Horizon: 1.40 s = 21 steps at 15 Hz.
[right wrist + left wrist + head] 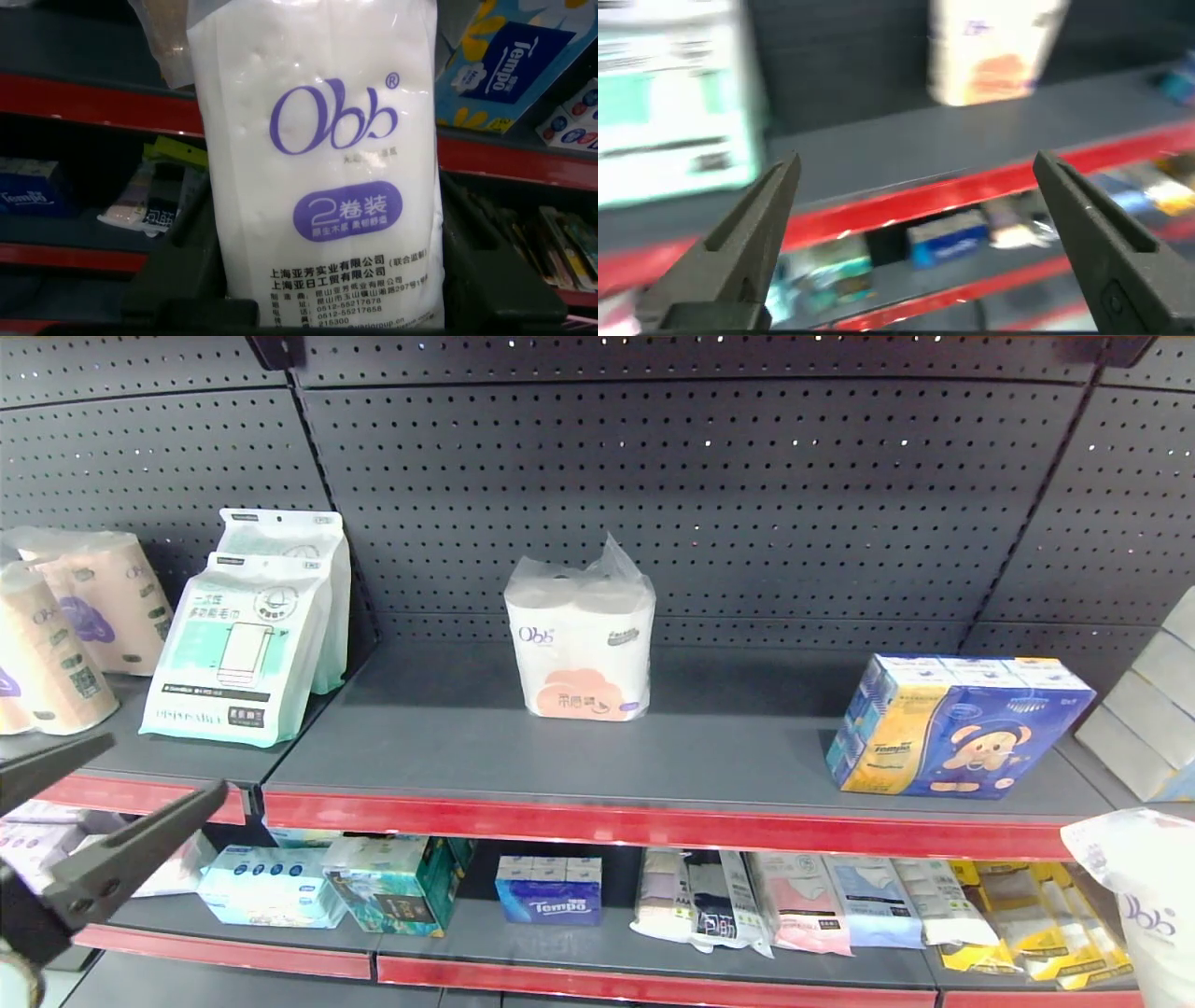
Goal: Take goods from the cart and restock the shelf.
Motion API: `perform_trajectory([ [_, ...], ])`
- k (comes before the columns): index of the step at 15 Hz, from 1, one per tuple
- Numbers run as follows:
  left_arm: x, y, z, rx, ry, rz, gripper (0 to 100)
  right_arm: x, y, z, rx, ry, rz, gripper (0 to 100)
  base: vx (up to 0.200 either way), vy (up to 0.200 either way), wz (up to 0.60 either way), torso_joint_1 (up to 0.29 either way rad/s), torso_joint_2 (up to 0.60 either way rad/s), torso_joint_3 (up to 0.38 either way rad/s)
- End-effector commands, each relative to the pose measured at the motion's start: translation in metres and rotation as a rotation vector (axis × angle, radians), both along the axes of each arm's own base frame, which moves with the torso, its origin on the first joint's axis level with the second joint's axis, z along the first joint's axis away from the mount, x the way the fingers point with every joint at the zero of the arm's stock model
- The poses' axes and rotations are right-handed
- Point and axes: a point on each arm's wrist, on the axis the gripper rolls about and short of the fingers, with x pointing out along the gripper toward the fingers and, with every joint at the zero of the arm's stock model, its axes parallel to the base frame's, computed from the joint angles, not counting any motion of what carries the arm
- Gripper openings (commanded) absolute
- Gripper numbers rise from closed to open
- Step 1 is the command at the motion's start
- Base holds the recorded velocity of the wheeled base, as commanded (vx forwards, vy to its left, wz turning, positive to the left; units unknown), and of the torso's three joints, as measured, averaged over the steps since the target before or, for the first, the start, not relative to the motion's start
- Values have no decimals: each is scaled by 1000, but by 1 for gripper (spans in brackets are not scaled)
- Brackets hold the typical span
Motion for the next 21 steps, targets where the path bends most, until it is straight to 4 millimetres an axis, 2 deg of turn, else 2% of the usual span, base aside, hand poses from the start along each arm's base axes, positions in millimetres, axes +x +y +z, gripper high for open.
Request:
perform_trajectory([
  [1,72,-3,-9,-23,124,-196,100,1,0,-1,0,16,-2,0,0,0,0,0,0,0],
  [4,112,2,-14,-46,109,-322,100,0,0,2,-3,5,-2,0,0,0,0,0,0,0],
  [8,163,19,-18,-75,106,-418,100,2,0,10,-7,1,1,0,0,0,0,0,0,0],
  [10,183,19,-21,-83,94,-499,100,1,0,11,-9,-2,0,0,0,0,0,0,0,0],
  [11,206,21,-28,-93,100,-546,100,1,0,10,-9,-2,0,0,0,0,0,0,0,0],
  [13,230,19,-31,-93,91,-577,100,1,0,11,-12,-6,3,0,0,0,0,0,0,0],
  [18,262,2,-55,-104,96,-698,100,-1,0,11,-29,-12,4,0,0,0,0,0,0,0],
  [19,277,0,-65,-94,70,-709,100,0,0,11,-29,-9,3,0,0,0,0,0,0,0],
  [21,294,0,-70,-89,40,-711,100,0,0,11,-31,-10,3,0,0,0,0,0,0,0],
])
